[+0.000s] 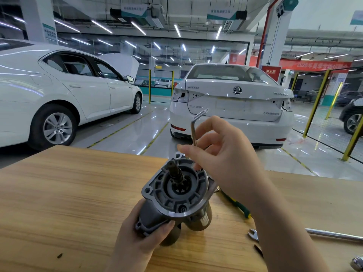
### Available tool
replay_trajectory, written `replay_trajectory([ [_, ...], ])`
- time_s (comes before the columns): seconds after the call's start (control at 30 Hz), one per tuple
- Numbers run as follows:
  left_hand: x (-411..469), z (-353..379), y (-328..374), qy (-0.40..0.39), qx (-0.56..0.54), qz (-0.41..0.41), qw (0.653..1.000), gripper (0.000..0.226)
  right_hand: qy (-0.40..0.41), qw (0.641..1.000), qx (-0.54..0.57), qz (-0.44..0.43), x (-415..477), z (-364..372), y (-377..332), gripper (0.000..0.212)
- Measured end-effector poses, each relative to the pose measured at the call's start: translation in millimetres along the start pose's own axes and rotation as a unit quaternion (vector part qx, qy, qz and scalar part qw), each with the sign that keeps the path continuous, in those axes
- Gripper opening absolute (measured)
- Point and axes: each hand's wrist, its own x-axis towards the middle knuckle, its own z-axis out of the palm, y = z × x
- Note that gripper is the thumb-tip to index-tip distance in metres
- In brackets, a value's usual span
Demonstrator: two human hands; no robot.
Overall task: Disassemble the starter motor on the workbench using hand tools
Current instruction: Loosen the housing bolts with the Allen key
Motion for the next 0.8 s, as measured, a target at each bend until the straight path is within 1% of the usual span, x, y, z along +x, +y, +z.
replay_trajectory([
  [0.07, -0.1, 0.6, 0.4, -0.003, -0.004, -0.001, 1.000, 0.055, 0.018, 1.000, -0.007, -0.003, 0.1, -0.1, 0.7, 0.027],
  [0.1, -0.1, 1.1, 0.7, -0.004, -0.006, -0.002, 1.000, 0.055, 0.020, 1.000, -0.001, -0.002, 0.1, -0.5, 0.7, 0.027],
  [0.2, 0.0, 0.7, 0.5, -0.006, -0.019, -0.010, 1.000, 0.054, -0.005, 1.000, 0.016, -0.009, 0.8, -1.9, 0.5, 0.019],
  [0.27, 0.0, 0.0, -0.2, -0.005, -0.016, -0.015, 1.000, 0.052, -0.019, 0.999, 0.028, -0.008, 1.6, -1.6, 0.1, 0.018],
  [0.4, -0.7, 0.1, 0.1, 0.001, -0.006, -0.019, 1.000, 0.050, -0.011, 0.999, 0.053, 0.005, 2.0, 0.0, -1.2, 0.008],
  [0.53, -0.8, 0.2, 0.8, 0.004, 0.010, -0.008, 1.000, 0.050, 0.018, 0.999, 0.042, 0.004, 1.1, -0.8, -2.1, 0.020],
  [0.63, -0.3, -0.5, 0.8, -0.007, 0.013, -0.012, 1.000, 0.050, -0.003, 0.999, 0.046, -0.002, 0.4, -3.0, -1.2, 0.016],
  [0.7, -0.1, -1.2, 0.5, -0.009, 0.014, -0.007, 1.000, 0.055, -0.024, 0.998, 0.049, -0.003, 0.5, -3.9, -0.7, 0.014],
  [0.8, -0.5, -1.8, -0.1, -0.021, 0.028, 0.011, 0.999, 0.072, -0.032, 0.998, 0.046, 0.000, 1.3, -2.6, -0.4, 0.012],
])
